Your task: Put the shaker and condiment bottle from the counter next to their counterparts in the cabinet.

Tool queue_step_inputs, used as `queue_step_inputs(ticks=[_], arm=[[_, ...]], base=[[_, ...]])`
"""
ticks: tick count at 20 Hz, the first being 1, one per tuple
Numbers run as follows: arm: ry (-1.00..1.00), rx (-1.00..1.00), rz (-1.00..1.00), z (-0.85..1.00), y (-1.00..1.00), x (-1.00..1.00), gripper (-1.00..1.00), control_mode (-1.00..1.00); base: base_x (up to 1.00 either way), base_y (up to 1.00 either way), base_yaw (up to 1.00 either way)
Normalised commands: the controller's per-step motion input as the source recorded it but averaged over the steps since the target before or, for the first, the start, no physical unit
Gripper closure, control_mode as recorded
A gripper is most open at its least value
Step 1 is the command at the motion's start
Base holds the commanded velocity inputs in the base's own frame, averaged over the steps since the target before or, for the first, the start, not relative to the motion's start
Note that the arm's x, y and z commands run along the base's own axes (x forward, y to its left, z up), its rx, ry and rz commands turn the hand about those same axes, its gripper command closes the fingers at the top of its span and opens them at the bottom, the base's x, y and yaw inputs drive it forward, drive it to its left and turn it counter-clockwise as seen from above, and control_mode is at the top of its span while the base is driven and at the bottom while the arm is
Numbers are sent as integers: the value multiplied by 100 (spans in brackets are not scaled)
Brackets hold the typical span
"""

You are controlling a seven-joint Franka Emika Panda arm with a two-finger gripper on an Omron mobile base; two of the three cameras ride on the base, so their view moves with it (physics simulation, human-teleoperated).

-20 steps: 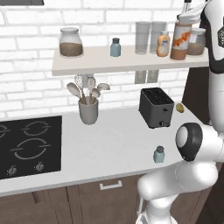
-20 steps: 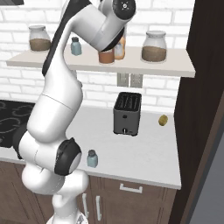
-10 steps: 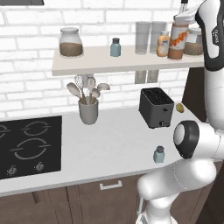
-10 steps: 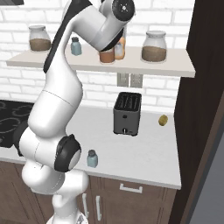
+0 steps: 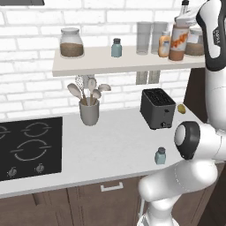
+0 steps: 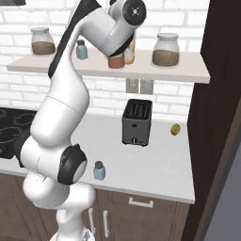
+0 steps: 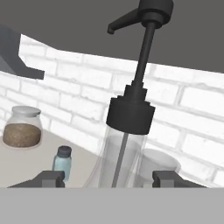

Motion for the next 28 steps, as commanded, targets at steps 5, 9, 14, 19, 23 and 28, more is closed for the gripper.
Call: queue_step_inputs(ticks=[5,9,14,19,23,28], arm=[[-1,0,0,-18,0,1,100,-100],[-2,0,0,-9,0,12,100,-100],[0,0,0,-1,0,28,100,-100],[0,0,0,0,-2,27,100,-100],[-1,1,0,-3,-16,24,100,-100],[-1,1,0,-1,-14,32,100,-100]], base=[[0,0,0],[0,0,0],[0,0,0],[0,0,0],[0,0,0],[0,0,0]])
